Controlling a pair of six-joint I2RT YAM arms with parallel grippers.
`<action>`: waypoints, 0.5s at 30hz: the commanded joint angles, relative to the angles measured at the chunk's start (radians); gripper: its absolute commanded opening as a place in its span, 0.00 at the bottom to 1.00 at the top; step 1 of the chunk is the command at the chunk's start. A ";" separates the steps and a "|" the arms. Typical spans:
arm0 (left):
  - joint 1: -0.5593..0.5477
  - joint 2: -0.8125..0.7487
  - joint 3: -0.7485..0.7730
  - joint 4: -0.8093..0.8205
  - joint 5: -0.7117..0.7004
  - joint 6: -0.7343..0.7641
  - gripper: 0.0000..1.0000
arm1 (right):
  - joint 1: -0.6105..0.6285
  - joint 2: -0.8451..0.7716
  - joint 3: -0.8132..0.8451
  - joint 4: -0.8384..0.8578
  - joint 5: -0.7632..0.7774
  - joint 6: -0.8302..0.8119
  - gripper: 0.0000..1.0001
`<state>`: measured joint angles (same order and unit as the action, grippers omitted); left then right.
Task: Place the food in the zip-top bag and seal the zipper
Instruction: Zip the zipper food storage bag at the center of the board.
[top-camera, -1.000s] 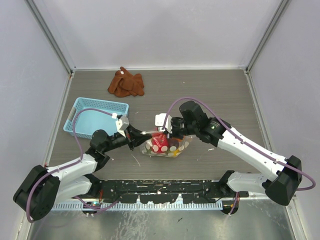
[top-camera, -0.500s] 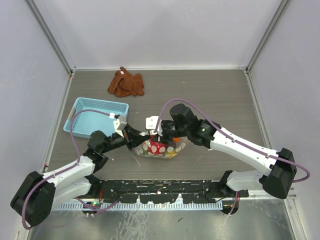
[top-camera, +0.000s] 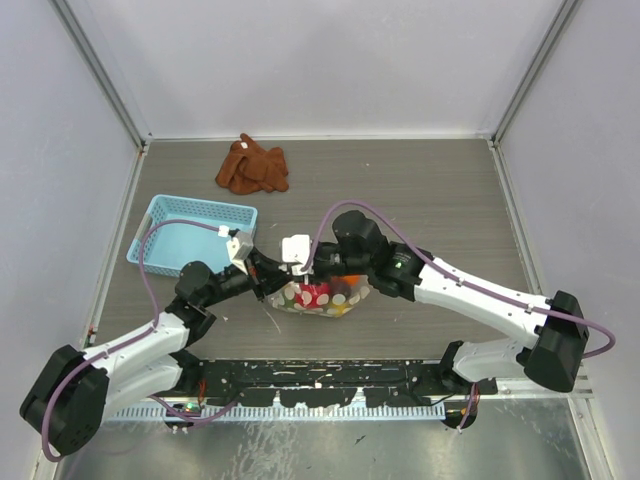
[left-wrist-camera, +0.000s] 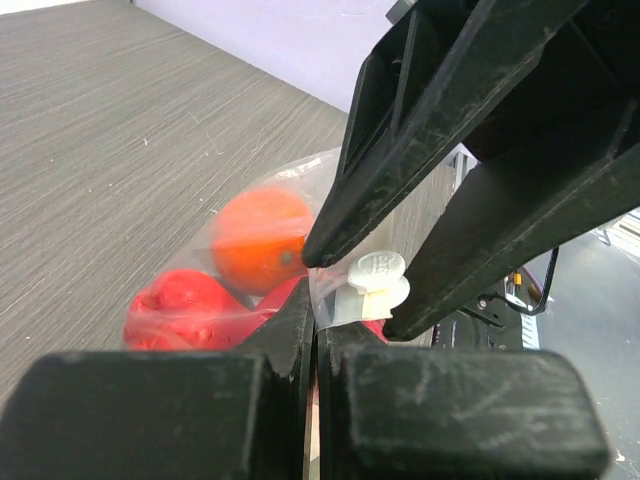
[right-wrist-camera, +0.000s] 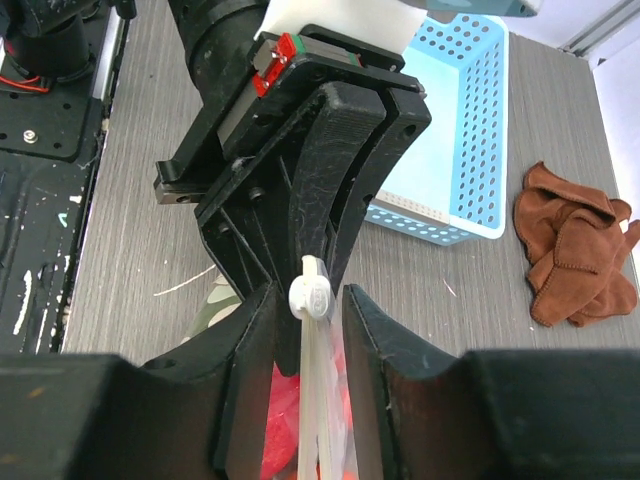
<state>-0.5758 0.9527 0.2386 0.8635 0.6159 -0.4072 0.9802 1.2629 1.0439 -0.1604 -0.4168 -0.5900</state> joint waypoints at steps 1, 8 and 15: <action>-0.004 -0.024 0.016 0.035 -0.016 0.004 0.00 | 0.005 0.000 0.031 0.083 0.021 0.018 0.35; -0.004 -0.026 0.013 0.033 -0.018 0.007 0.00 | 0.006 -0.012 0.021 0.077 0.048 0.018 0.16; -0.004 -0.037 0.009 0.033 -0.024 0.012 0.00 | 0.004 -0.041 -0.007 0.036 0.102 0.014 0.02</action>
<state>-0.5758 0.9421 0.2386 0.8490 0.6056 -0.4065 0.9806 1.2697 1.0431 -0.1364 -0.3626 -0.5770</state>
